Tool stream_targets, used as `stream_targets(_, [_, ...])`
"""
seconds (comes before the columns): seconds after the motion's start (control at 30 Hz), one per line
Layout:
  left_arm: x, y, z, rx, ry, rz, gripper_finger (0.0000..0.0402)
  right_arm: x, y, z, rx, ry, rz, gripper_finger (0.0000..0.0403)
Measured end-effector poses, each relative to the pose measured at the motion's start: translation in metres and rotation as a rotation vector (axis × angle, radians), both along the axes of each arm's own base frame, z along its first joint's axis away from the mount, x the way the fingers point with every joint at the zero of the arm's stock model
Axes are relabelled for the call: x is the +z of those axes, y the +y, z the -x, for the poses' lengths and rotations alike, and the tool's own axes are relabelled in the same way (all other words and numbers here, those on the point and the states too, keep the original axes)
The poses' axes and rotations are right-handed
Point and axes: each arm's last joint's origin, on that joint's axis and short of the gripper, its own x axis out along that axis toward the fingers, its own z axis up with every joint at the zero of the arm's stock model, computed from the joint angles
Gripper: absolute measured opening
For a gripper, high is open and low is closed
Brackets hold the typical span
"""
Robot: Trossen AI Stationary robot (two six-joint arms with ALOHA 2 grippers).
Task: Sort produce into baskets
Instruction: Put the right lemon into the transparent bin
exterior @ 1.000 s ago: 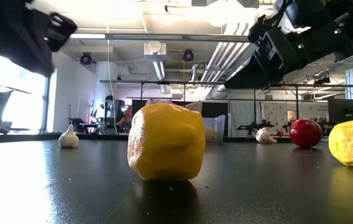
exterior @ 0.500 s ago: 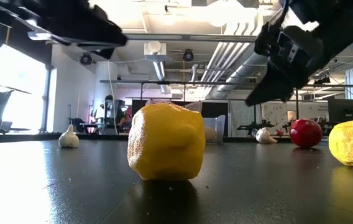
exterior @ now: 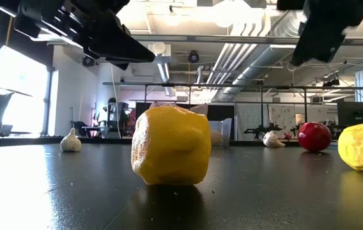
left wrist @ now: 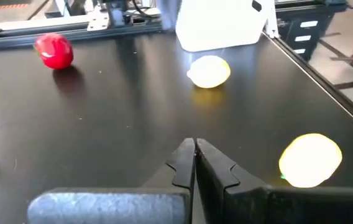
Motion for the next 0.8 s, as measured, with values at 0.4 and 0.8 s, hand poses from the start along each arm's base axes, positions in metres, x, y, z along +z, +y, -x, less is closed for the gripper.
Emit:
stream_targets(0.4, [0.000,0.001,0.000,0.004,0.001,0.000,0.0000,-0.002,0.035,0.017,-0.165,0.160,-0.230,0.0163])
stream_targets(0.8, [0.000,0.001,0.000,0.004,0.004,0.000,0.0000,-0.042,0.050,0.002,-0.314,0.392,-0.365,0.0228])
